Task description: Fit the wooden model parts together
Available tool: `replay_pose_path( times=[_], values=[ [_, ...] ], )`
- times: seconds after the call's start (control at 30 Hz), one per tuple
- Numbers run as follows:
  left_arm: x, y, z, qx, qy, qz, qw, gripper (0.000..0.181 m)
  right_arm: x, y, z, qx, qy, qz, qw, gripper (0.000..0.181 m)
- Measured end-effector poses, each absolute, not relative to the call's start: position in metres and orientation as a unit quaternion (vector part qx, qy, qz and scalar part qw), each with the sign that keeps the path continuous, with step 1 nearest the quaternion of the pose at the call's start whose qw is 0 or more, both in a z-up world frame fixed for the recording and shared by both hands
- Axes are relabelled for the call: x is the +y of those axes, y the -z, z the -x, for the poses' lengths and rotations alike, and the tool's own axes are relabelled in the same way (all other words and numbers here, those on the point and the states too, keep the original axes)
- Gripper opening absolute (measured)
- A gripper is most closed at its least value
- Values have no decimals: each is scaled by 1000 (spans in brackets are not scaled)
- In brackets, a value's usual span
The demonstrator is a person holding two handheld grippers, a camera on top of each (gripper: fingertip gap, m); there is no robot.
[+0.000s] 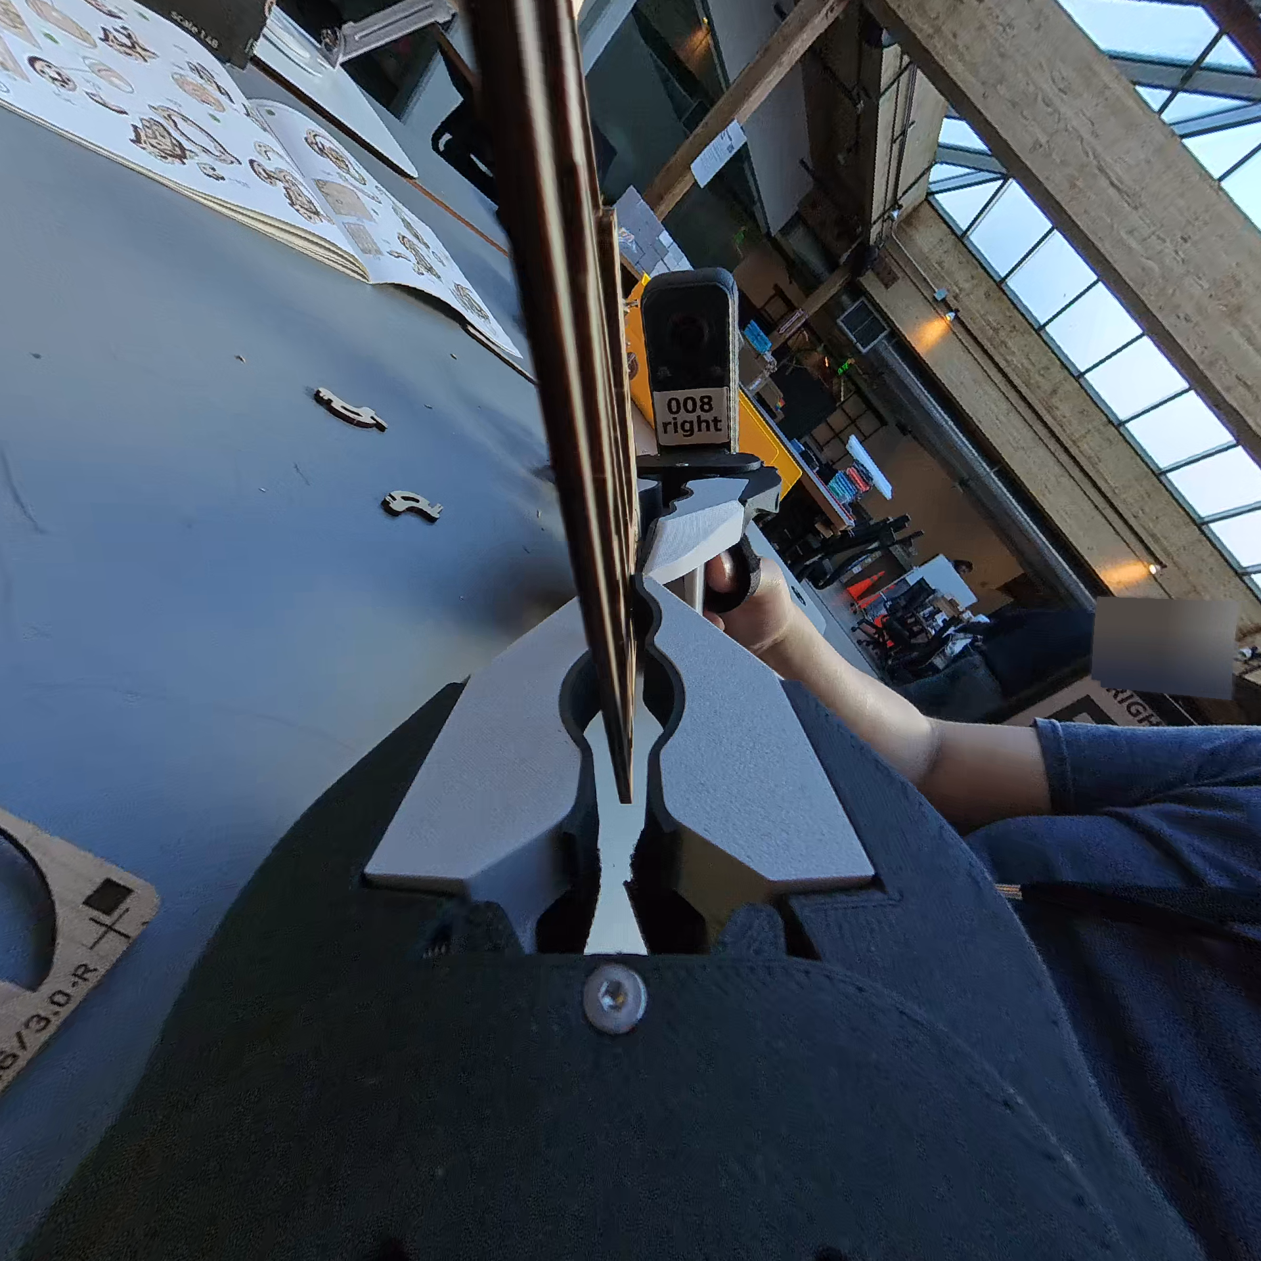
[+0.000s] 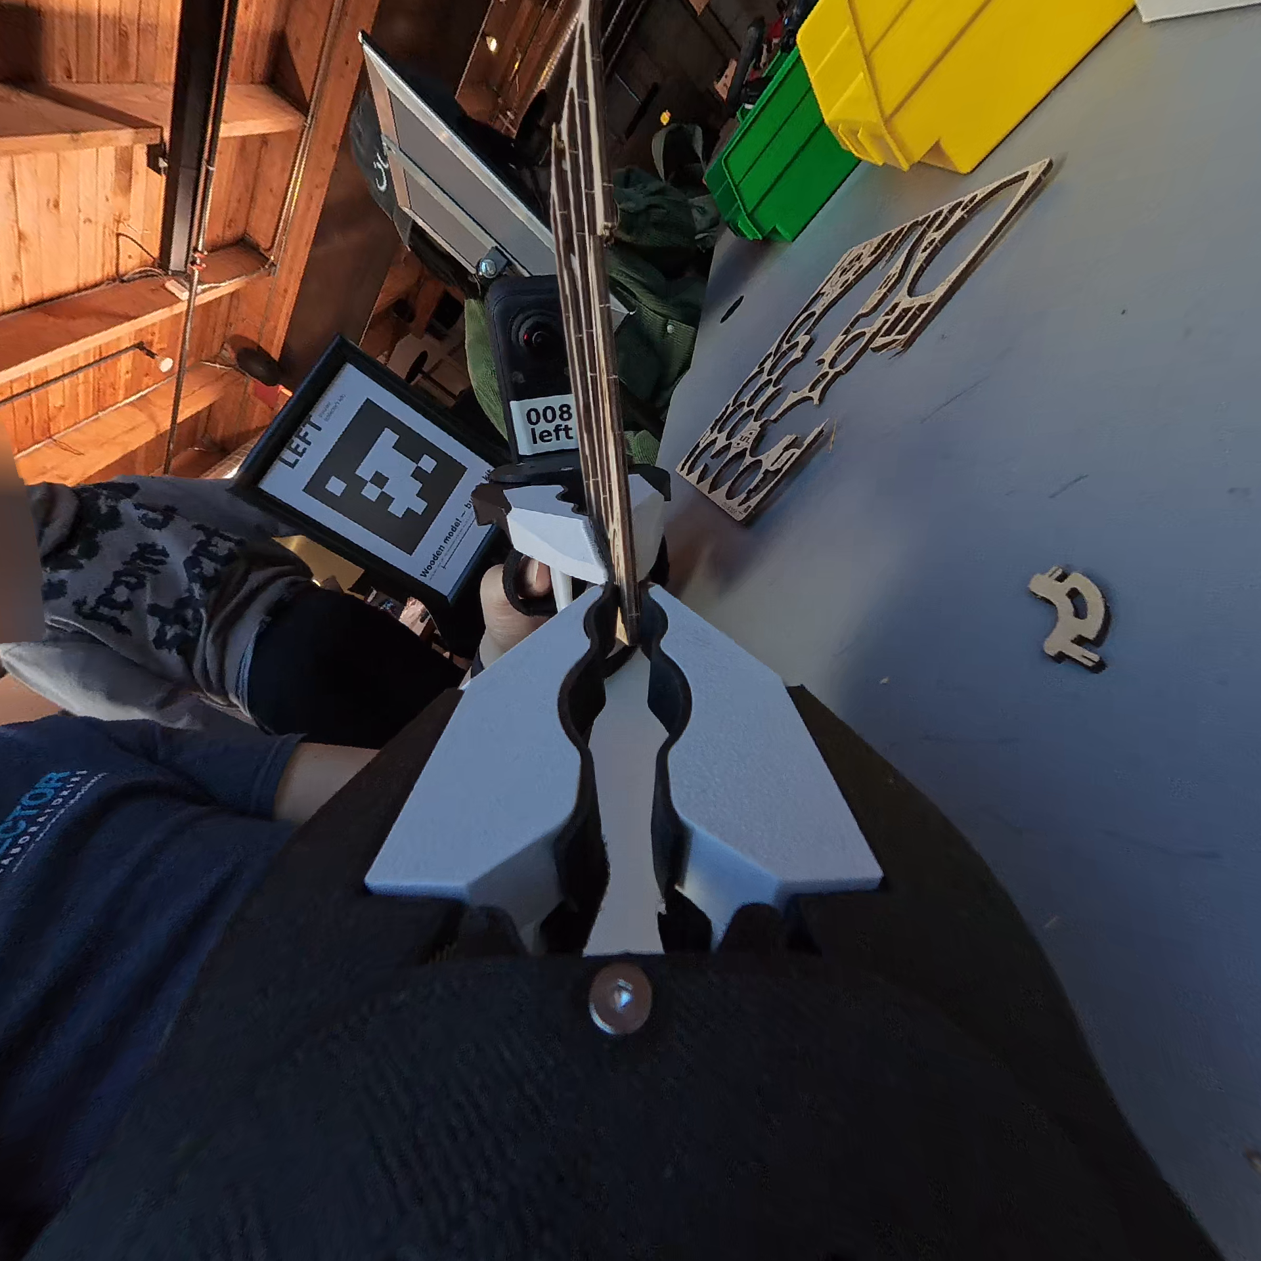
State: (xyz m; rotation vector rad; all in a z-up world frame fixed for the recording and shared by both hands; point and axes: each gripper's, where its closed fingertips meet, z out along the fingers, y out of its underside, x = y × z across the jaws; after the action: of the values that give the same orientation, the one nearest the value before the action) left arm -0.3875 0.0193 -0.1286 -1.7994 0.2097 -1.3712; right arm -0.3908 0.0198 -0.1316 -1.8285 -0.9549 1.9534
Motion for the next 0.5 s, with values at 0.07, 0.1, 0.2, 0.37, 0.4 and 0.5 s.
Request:
replay_pose_path(
  times=[0.07, 0.1, 0.2, 0.37, 0.4, 0.5],
  values=[
    [20, 128, 387, 83, 546, 718, 424, 4, 19, 129, 390, -337, -681, 630, 158, 0],
    [20, 128, 387, 84, 547, 718, 423, 6, 19, 129, 390, -338, -680, 630, 162, 0],
    [20, 130, 385, 88, 545, 722, 418, 10, 21, 128, 390, -333, -681, 630, 167, 1],
    [17, 131, 381, 99, 550, 722, 408, 11, 23, 125, 390, -328, -687, 625, 173, 1],
    [16, 132, 379, 105, 550, 725, 402, 11, 22, 124, 390, -328, -690, 623, 170, 1],
    [16, 133, 377, 111, 543, 728, 403, 8, 22, 124, 390, -327, -692, 621, 168, 1]
  ],
)
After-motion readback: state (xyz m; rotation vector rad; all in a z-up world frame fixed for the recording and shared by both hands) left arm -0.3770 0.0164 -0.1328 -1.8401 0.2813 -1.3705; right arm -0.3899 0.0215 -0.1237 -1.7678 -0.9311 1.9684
